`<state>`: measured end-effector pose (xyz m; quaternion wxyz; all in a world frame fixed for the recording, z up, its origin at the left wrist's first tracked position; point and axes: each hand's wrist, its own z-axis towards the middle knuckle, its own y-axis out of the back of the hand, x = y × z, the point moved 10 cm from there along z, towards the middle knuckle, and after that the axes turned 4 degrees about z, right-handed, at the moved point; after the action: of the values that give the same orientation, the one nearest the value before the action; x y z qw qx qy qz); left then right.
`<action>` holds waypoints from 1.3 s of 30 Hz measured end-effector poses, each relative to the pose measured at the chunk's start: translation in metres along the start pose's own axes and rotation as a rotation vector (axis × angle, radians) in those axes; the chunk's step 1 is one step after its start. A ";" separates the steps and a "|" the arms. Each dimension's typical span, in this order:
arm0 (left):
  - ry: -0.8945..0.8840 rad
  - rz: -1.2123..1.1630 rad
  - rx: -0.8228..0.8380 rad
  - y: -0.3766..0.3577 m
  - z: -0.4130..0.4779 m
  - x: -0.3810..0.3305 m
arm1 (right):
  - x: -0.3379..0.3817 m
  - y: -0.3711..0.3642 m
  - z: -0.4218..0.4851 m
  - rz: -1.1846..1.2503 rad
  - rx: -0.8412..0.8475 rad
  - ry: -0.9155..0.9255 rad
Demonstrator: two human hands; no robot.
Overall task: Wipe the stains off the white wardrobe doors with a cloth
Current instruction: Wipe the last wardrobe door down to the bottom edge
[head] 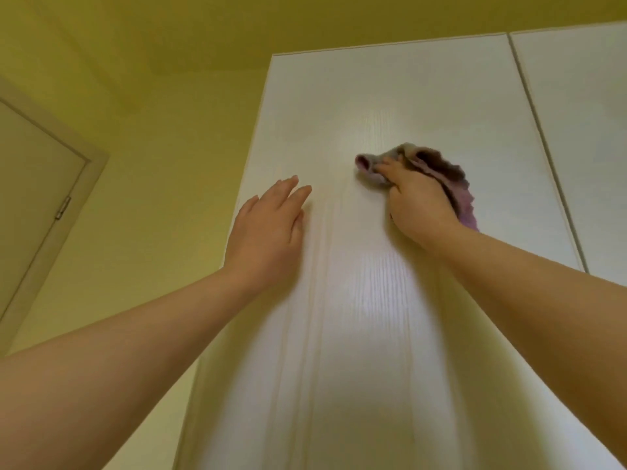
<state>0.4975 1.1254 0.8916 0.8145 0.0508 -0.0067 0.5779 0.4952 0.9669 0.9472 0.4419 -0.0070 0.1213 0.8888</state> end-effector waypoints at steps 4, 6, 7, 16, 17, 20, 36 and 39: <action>0.001 0.002 -0.095 0.009 -0.004 0.010 | 0.022 -0.034 -0.009 -0.055 0.183 0.161; 0.076 0.014 -0.109 0.009 -0.004 0.020 | 0.021 -0.035 -0.004 0.001 0.199 0.159; 0.127 0.012 -0.101 0.005 -0.003 0.026 | 0.016 -0.027 0.004 0.061 0.132 0.106; 0.536 -0.322 -0.056 -0.024 -0.017 0.086 | 0.018 -0.027 0.019 0.075 0.094 0.058; 0.547 -0.361 -0.077 -0.024 -0.018 0.088 | 0.020 -0.029 0.020 0.083 0.058 0.017; 0.546 -0.485 -0.110 -0.024 -0.016 0.097 | 0.047 -0.055 0.012 0.001 0.121 0.125; 0.401 -0.805 0.017 -0.042 -0.031 0.111 | 0.095 -0.086 0.038 -0.137 0.018 0.076; 0.452 -0.774 0.000 -0.041 -0.033 0.115 | 0.126 -0.133 0.015 -0.218 0.246 0.351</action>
<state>0.5726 1.2230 0.8634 0.9517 -0.0780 0.1912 0.2273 0.5241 1.1463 0.9186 0.5051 -0.1207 0.3021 0.7994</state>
